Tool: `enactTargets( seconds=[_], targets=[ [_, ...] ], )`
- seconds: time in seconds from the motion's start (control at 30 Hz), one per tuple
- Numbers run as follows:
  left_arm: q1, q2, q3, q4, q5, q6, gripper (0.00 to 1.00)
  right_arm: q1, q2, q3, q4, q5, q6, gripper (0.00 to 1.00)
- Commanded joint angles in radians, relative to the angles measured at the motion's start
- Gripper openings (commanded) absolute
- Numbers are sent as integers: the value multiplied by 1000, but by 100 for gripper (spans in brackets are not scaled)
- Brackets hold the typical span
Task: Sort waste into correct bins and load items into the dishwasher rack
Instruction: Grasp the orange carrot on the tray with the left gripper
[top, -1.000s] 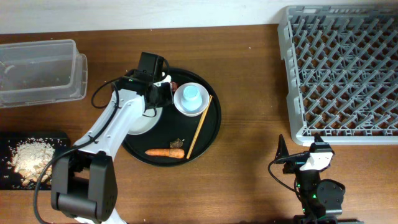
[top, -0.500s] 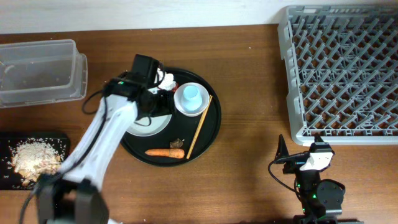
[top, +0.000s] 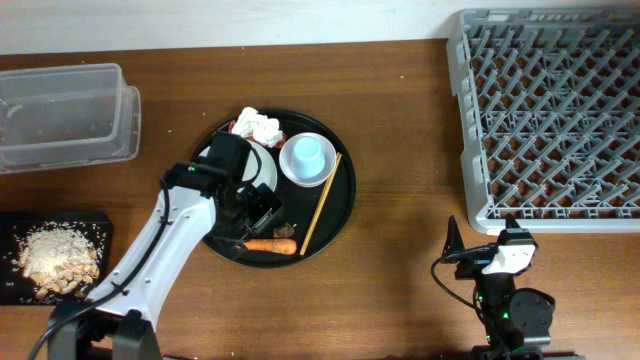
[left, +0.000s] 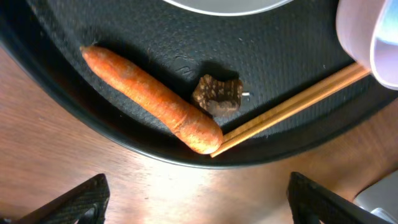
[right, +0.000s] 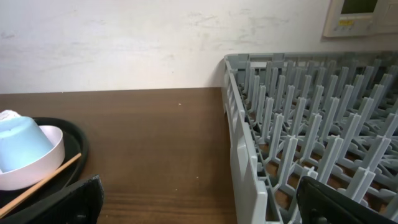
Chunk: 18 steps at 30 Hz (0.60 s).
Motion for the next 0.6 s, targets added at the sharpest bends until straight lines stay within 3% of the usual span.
enactTargets(
  seconds=[0.0, 0.03, 0.1, 0.2, 0.3, 0.43, 0.53, 0.57],
  targets=[
    [-2, 6, -53, 63, 16, -116, 48, -7, -8, -6, -4, 9, -7, 98],
    [-6, 6, -76, 91, 12, -115, 49, -7, -8, -6, -4, 9, -7, 98],
    [-18, 6, -109, 128, -12, -115, 76, -7, -8, -6, -4, 9, -7, 98],
    [-27, 6, -155, 181, -14, -116, 76, -7, -8, -6, -4, 9, -7, 98],
    [-27, 6, -198, 201, -98, -318, 68, -7, -8, -6, -4, 9, -7, 98],
    [-27, 13, -209, 220, -116, -428, 63, -7, -8, -6, -4, 9, -7, 98],
    [-34, 43, -209, 253, -116, -430, 61, -7, -8, -6, -4, 9, -7, 98],
    [-43, 57, -209, 277, -116, -430, 57, -7, -8, -6, -4, 9, -7, 98]
  ],
)
